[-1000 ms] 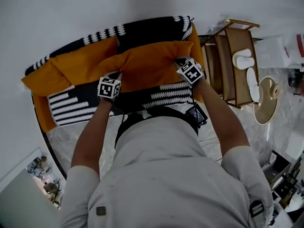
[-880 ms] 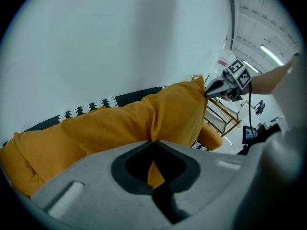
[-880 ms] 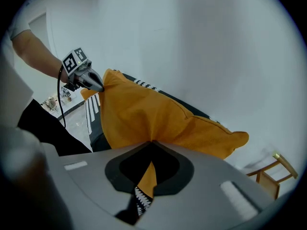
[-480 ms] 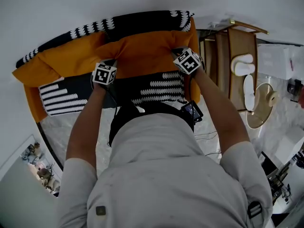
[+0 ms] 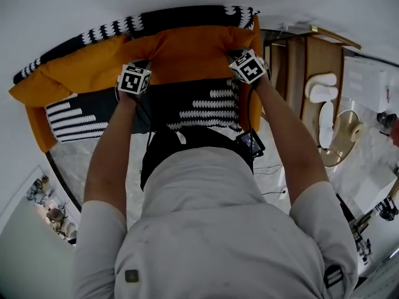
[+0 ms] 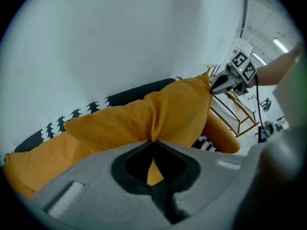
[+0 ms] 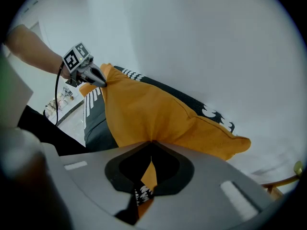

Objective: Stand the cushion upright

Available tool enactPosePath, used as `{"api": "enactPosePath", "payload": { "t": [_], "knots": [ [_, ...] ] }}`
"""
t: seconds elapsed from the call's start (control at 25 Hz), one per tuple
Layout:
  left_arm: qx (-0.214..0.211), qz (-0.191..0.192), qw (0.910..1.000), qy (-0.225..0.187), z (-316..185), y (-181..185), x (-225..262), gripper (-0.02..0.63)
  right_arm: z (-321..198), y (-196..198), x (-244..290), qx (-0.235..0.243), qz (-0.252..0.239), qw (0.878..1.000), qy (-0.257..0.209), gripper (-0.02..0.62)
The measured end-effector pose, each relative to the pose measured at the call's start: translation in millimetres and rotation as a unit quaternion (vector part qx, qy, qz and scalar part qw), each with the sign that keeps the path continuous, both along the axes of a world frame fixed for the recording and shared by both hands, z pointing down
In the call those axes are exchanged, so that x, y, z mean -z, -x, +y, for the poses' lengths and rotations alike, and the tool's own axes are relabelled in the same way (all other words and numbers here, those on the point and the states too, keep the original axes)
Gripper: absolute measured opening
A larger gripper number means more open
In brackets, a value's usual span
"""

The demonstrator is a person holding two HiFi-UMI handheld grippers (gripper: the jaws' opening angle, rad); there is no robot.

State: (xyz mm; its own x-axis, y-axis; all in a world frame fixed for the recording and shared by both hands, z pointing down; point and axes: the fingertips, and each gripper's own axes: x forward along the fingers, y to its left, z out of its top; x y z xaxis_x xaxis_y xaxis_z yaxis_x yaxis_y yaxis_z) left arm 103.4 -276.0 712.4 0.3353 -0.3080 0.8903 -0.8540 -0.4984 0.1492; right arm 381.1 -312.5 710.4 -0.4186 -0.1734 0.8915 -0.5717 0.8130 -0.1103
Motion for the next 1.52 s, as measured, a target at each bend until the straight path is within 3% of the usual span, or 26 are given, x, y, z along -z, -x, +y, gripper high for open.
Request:
{"api": "enactPosePath", "payload": {
  "t": [0.44,0.64,0.72,0.84,1.2,1.52],
  "knots": [
    [0.028,-0.006,0.9996,-0.005,-34,6,-17,0.041,-33,0,-20,-0.043,-0.016,0.999,-0.006,0.026],
    [0.039,0.008,0.9990,-0.018,-36,9,-12,0.080,-44,-6,-17,-0.081,-0.032,0.996,-0.011,0.072],
    [0.038,0.010,0.9991,-0.018,-33,8,-13,0.099,-45,-9,-17,-0.088,-0.031,0.995,-0.015,0.129],
    [0.041,0.019,0.9988,-0.019,-28,5,-11,0.115,-43,-12,-15,-0.097,-0.036,0.994,-0.018,0.144],
    [0.048,0.047,0.9971,-0.034,-10,-2,7,0.118,-25,-3,15,-0.107,-0.055,0.992,-0.045,0.144],
    [0.073,0.100,0.9882,-0.091,8,-9,58,0.118,6,-2,57,-0.160,-0.094,0.981,-0.066,0.107]
  ]
}}
